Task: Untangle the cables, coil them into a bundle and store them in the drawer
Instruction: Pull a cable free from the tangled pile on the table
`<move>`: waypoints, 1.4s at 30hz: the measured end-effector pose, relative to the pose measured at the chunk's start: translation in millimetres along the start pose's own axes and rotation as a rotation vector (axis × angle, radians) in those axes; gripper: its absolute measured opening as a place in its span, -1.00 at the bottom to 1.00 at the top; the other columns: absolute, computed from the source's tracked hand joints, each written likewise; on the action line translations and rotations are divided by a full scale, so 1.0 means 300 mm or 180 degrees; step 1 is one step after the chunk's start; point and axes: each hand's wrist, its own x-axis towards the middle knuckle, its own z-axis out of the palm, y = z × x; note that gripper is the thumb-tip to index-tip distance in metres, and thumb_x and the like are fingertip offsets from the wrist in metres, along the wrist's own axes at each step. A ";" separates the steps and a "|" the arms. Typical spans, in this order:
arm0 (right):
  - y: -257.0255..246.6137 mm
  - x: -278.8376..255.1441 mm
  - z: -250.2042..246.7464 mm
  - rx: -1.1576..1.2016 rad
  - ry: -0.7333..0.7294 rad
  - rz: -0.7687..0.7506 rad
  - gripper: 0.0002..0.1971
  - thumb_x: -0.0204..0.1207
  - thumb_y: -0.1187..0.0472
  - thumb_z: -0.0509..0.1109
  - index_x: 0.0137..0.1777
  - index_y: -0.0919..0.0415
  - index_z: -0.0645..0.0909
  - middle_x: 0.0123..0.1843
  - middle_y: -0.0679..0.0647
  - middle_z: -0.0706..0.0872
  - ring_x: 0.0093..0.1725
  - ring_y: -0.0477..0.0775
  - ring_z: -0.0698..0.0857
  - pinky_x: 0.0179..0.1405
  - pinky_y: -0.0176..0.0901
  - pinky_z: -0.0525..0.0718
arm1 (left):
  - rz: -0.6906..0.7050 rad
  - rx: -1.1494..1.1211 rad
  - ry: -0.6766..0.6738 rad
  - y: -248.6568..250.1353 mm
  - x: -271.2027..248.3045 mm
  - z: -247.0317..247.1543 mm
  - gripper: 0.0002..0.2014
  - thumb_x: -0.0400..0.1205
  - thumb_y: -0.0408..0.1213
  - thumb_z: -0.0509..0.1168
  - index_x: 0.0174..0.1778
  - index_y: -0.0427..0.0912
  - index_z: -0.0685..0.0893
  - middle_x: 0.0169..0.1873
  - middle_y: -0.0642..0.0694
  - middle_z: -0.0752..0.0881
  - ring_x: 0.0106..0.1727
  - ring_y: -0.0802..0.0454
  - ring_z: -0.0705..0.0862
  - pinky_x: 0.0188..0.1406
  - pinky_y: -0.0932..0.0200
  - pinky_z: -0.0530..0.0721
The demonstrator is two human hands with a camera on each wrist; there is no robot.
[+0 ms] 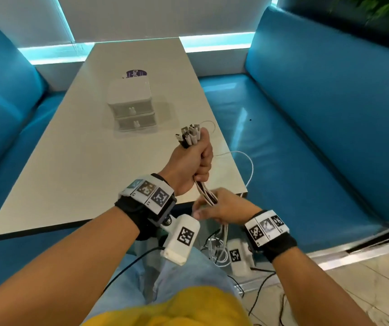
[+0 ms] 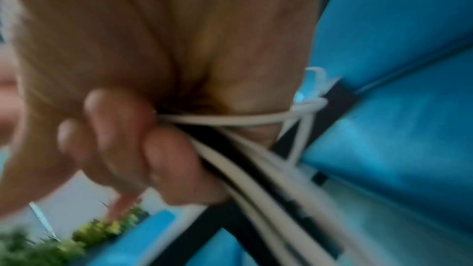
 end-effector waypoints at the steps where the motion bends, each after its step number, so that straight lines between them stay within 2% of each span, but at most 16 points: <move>1: 0.054 -0.018 0.004 0.0044 -0.0013 0.0070 -0.83 0.38 0.09 0.60 -0.15 0.10 0.68 -0.41 0.12 0.55 -0.51 -0.05 0.46 -0.53 -0.23 0.45 | -0.0017 0.0118 -0.0103 -0.002 -0.002 0.008 -0.51 0.73 0.09 0.06 -0.46 -0.08 0.24 -0.61 0.02 0.20 -0.64 0.14 0.09 -0.66 0.29 0.06; 5: 0.229 -0.081 0.017 0.0415 0.0115 0.0557 -0.77 0.27 0.09 0.62 -0.25 0.16 0.65 -0.50 0.05 0.46 -0.53 0.00 0.38 -0.55 -0.22 0.34 | -0.0164 0.0575 -0.0425 -0.049 -0.013 0.048 -0.50 0.73 0.09 0.06 -0.47 -0.10 0.27 -0.62 0.00 0.22 -0.65 0.12 0.11 -0.68 0.30 0.05; 7: 0.270 -0.094 0.017 0.0077 -0.0017 0.0752 -0.79 0.32 0.10 0.63 -0.22 0.17 0.67 -0.49 0.01 0.53 -0.50 -0.03 0.46 -0.50 -0.23 0.47 | -0.0191 0.0851 -0.0618 -0.082 -0.017 0.076 -0.49 0.72 0.10 0.07 -0.49 -0.10 0.29 -0.59 -0.04 0.22 -0.61 0.09 0.11 -0.67 0.29 0.08; 9: 0.285 -0.100 0.009 -0.0423 -0.0275 0.0893 -0.74 0.33 0.12 0.64 -0.06 0.20 0.71 -0.36 0.00 0.69 -0.31 0.01 0.67 -0.21 -0.17 0.68 | -0.0195 0.1082 -0.0733 -0.094 -0.020 0.094 -0.50 0.72 0.10 0.08 -0.49 -0.10 0.30 -0.58 -0.05 0.21 -0.59 0.07 0.10 -0.64 0.26 0.07; 11: 0.286 -0.107 -0.022 -0.0425 -0.0452 0.0835 -0.53 0.24 0.14 0.68 0.15 0.17 0.66 -0.06 0.12 0.78 0.03 0.16 0.75 0.14 -0.01 0.70 | -0.0165 0.1189 -0.0714 -0.086 -0.019 0.097 -0.50 0.73 0.09 0.09 -0.48 -0.11 0.32 -0.58 -0.05 0.19 -0.58 0.07 0.09 -0.58 0.20 0.04; 12: 0.272 -0.117 -0.045 -0.0238 -0.0433 0.0772 -0.45 0.19 0.14 0.69 0.21 0.09 0.63 0.09 0.14 0.76 0.14 0.15 0.72 0.18 -0.03 0.68 | -0.0143 0.1183 -0.0671 -0.078 -0.017 0.092 -0.51 0.72 0.08 0.09 -0.48 -0.12 0.32 -0.57 -0.06 0.18 -0.58 0.07 0.09 -0.56 0.19 0.04; 15: 0.208 -0.153 -0.128 0.0400 -0.0074 0.0544 -0.30 0.14 0.20 0.68 0.31 -0.13 0.55 0.24 0.07 0.71 0.20 0.00 0.70 0.17 -0.22 0.63 | -0.0086 0.0968 -0.0479 -0.054 -0.010 0.070 -0.51 0.72 0.08 0.11 -0.48 -0.13 0.33 -0.56 -0.05 0.17 -0.59 0.09 0.09 -0.60 0.24 0.04; 17: 0.151 -0.174 -0.166 0.0378 0.0365 0.0276 -0.45 0.26 0.21 0.67 0.24 -0.08 0.61 0.10 0.05 0.76 0.11 0.01 0.74 0.22 -0.17 0.61 | -0.0043 0.0836 -0.0365 -0.049 -0.001 0.065 -0.51 0.72 0.07 0.11 -0.47 -0.14 0.33 -0.58 -0.01 0.21 -0.61 0.12 0.11 -0.63 0.26 0.06; 20: 0.045 -0.183 -0.172 0.0782 0.1412 -0.0236 -0.86 0.58 0.21 0.42 0.10 0.04 0.65 -0.07 0.07 0.76 -0.01 0.00 0.73 0.12 -0.13 0.69 | -0.0042 0.0905 -0.0360 -0.066 0.009 0.078 -0.51 0.72 0.06 0.13 -0.48 -0.14 0.33 -0.54 -0.06 0.22 -0.62 0.12 0.13 -0.65 0.26 0.12; 23: -0.076 -0.179 -0.171 0.1229 0.1786 -0.0722 -0.79 0.70 0.04 0.22 0.16 0.09 0.61 -0.06 0.05 0.70 -0.01 -0.03 0.70 0.17 -0.03 0.68 | -0.0132 0.1154 -0.0479 -0.099 0.007 0.101 -0.54 0.73 0.01 0.13 -0.45 -0.16 0.40 -0.61 0.00 0.25 -0.63 0.13 0.16 -0.66 0.27 0.18; 26: -0.167 -0.164 -0.165 0.0521 0.1610 -0.0994 -0.70 0.63 -0.02 0.28 0.28 0.08 0.58 -0.11 -0.08 0.69 -0.19 -0.16 0.66 -0.08 -0.32 0.65 | 0.0001 0.1438 -0.0475 -0.111 0.005 0.115 -0.68 0.70 -0.25 0.17 -0.42 -0.09 0.52 -0.66 0.07 0.30 -0.65 0.16 0.21 -0.65 0.30 0.21; 28: -0.199 -0.133 -0.150 -0.0191 0.1553 -0.0933 -0.70 0.53 -0.08 0.41 0.22 -0.04 0.63 -0.01 -0.15 0.70 -0.06 -0.29 0.66 0.01 -0.42 0.57 | 0.0218 0.1880 -0.0419 -0.110 0.000 0.115 -0.71 0.65 -0.42 0.12 -0.38 -0.04 0.48 -0.61 0.03 0.34 -0.65 0.21 0.28 -0.63 0.26 0.28; 31: -0.220 -0.081 -0.123 -0.0894 0.1861 -0.0878 -0.78 0.47 -0.11 0.47 -0.06 0.02 0.69 -0.06 -0.11 0.73 -0.03 -0.17 0.66 0.03 -0.32 0.56 | 0.0332 0.2073 -0.0210 -0.107 -0.003 0.107 -0.66 0.68 -0.56 0.12 -0.26 0.00 0.41 -0.41 0.05 0.43 -0.47 0.25 0.43 -0.45 0.36 0.45; 33: -0.229 -0.056 -0.114 -0.1073 0.2016 -0.0919 -0.78 0.55 -0.05 0.41 -0.14 0.11 0.67 -0.15 -0.04 0.72 -0.11 -0.08 0.64 -0.05 -0.26 0.54 | 0.0460 0.2178 -0.0211 -0.093 -0.001 0.112 -0.75 0.69 -0.59 0.10 -0.13 -0.12 0.43 -0.42 0.03 0.38 -0.45 0.22 0.37 -0.50 0.48 0.38; 38: -0.251 -0.038 -0.101 -0.1616 0.2261 -0.0915 -0.74 0.64 -0.05 0.25 -0.10 0.13 0.58 -0.12 0.05 0.61 -0.11 0.06 0.54 -0.10 -0.13 0.42 | 0.0658 0.2446 0.0003 -0.067 0.017 0.102 -0.88 0.67 -0.55 0.13 -0.01 -0.25 0.40 -0.48 -0.05 0.34 -0.52 0.13 0.28 -0.55 0.29 0.27; 42: -0.262 -0.046 -0.120 -0.1923 0.2083 -0.0636 -0.70 0.67 -0.12 0.13 -0.16 0.07 0.46 -0.14 0.07 0.62 -0.10 0.17 0.58 -0.05 0.04 0.56 | 0.0627 0.2432 0.0057 -0.055 0.006 0.089 -0.89 0.62 -0.53 0.12 -0.10 -0.36 0.54 -0.55 -0.10 0.39 -0.54 0.04 0.30 -0.47 0.11 0.28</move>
